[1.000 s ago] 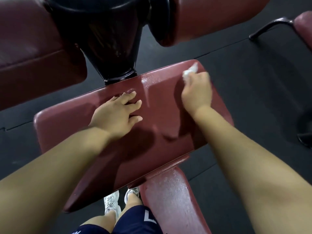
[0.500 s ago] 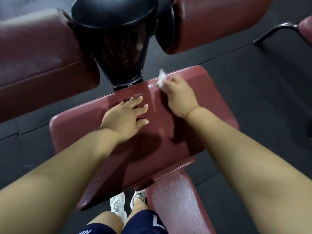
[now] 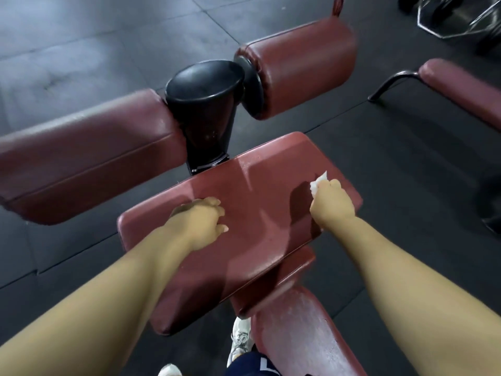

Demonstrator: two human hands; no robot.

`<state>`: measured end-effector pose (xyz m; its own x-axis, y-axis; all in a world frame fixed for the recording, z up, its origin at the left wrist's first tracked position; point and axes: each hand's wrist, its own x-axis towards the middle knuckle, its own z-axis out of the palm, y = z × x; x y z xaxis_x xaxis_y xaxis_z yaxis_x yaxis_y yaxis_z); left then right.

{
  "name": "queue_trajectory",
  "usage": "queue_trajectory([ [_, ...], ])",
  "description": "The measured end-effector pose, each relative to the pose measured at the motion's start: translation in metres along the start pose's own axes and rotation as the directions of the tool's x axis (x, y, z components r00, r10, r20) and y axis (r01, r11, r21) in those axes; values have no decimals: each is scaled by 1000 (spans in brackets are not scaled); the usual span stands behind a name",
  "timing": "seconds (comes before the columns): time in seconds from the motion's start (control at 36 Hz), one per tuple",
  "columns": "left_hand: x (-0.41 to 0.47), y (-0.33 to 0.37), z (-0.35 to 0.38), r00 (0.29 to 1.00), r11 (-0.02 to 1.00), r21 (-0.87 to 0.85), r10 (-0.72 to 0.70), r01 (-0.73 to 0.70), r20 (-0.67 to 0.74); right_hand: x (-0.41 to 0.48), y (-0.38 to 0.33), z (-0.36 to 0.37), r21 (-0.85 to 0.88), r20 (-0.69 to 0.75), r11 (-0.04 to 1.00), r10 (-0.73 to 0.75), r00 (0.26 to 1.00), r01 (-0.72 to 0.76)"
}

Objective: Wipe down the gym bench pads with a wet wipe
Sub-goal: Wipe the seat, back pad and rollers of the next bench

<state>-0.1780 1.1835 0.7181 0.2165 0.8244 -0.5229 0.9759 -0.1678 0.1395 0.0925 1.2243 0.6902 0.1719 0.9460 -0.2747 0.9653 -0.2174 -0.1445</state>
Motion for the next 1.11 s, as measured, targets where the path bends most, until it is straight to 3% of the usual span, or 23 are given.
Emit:
queue_trajectory([
  [0.19,-45,-24,-3,995,995,39,94,-95,27,-61,-45,-18,-58,307,977,-177,935,204],
  [0.42,-121,-86,-6,985,974,151,173,-167,-27,-137,-125,-43,-162,374,947,-202,905,278],
  [0.56,-163,-133,-8,976,971,166,191,-173,-103,-176,-165,-45,-118,261,956,-229,938,267],
  [0.69,-195,-169,-19,963,978,103,197,-180,-185,-200,-193,-48,51,16,952,-304,953,303],
  [0.81,-212,-183,-40,931,965,89,261,-247,-256,-211,-213,-60,67,-117,946,-308,944,317],
  [0.97,-215,-195,-95,822,951,-35,247,-308,-514,-199,-240,-76,181,-395,919,-258,882,350],
  [1.11,-189,-209,-134,686,939,21,266,-343,-677,-169,-261,-82,271,-564,877,-190,803,398],
])
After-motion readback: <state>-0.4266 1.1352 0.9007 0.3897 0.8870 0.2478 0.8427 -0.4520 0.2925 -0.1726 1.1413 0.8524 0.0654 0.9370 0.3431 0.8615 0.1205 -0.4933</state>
